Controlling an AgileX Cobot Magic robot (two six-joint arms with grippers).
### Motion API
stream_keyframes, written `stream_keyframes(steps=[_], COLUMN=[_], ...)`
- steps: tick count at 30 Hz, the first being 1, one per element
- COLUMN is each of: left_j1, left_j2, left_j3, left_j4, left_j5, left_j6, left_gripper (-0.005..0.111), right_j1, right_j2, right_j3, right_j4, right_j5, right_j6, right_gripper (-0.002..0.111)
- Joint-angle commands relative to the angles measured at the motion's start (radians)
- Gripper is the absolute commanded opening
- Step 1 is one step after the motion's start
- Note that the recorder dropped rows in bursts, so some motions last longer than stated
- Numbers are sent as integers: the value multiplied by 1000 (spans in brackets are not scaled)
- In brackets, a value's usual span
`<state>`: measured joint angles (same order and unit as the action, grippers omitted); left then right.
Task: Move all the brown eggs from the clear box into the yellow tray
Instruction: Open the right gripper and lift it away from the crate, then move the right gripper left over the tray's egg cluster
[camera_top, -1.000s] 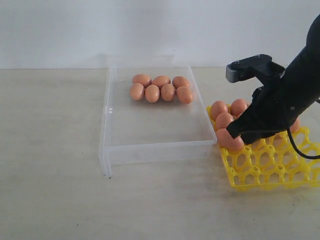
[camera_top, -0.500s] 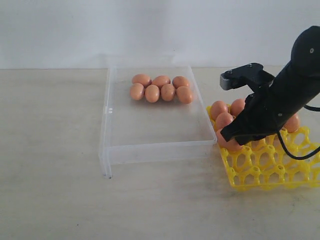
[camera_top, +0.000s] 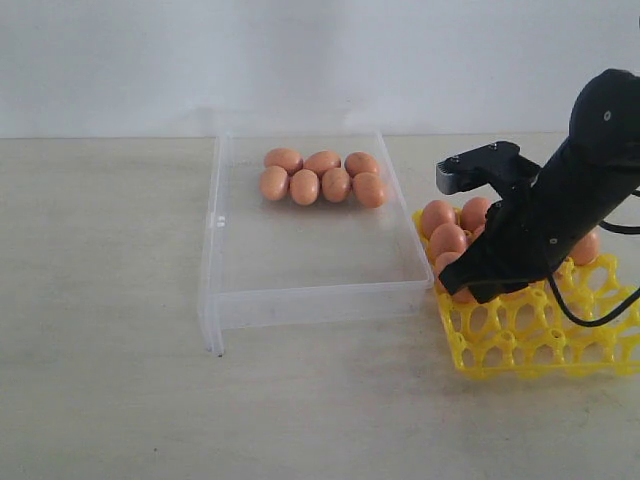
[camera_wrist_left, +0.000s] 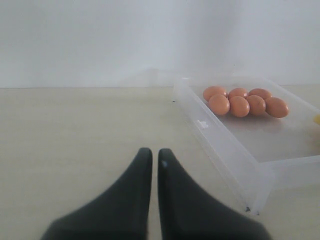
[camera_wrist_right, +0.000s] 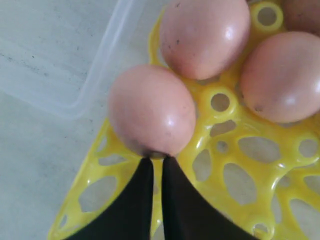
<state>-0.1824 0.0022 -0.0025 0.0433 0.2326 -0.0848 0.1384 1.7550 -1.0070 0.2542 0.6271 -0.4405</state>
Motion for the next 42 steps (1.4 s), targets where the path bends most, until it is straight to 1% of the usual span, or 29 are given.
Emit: stream_keyframes(steps=[1,5,7,9,10,11,12,14,15,18,19,20,23,27,31,34,36,37,40,42], left_j1=[4,4,4,4,4,4,4,4,4,4,4,4,4,4,4,4,4,4,4,4], left_j2=[-2,-2,-2,-2,-2,-2,-2,-2,-2,-2,-2,-2,-2,-2,-2,-2,-2,-2,-2,-2], left_j3=[3,3,3,3,3,3,3,3,3,3,3,3,3,3,3,3,3,3,3,3], left_j4=[-3,-3,-3,-3,-3,-3,-3,-3,-3,-3,-3,-3,-3,-3,-3,-3,-3,-3,-3,-3], left_j5=[-1,-1,-1,-1,-1,-1,-1,-1,-1,-1,-1,-1,-1,-1,-1,-1,-1,-1,-1,-1], left_j6=[2,2,2,2,2,2,2,2,2,2,2,2,2,2,2,2,2,2,2,2], left_gripper=[4,4,4,4,4,4,4,4,4,4,4,4,4,4,4,4,4,4,4,4], right_j1=[-8,-8,-8,-6,8,29,51,106,134,152,152,152,152,150,150,150,134,121,90,79], right_j2=[-1,-67,-141,-211,-246,-255,-255,-218,-163,9,80,108,190,254,300,330,355,374,433,459], right_j3=[-8,-23,-50,-67,-67,-67,-72,-101,-145,-322,-401,-431,-495,-500,-500,-503,-536,-563,-647,-698], right_j4=[4,4,19,97,150,160,160,160,160,179,192,192,192,192,193,195,206,208,207,207], right_j5=[6,24,23,-20,-82,-117,-125,-88,-14,133,147,142,48,-157,-335,-392,-341,-284,-126,-89], right_j6=[-7,-3,-2,-8,-50,-126,-151,-149,-121,-77,-77,-80,-130,-170,-168,-95,5,41,37,34], right_gripper=[0,0,0,0,0,0,0,0,0,0,0,0,0,0,0,0,0,0,0,0])
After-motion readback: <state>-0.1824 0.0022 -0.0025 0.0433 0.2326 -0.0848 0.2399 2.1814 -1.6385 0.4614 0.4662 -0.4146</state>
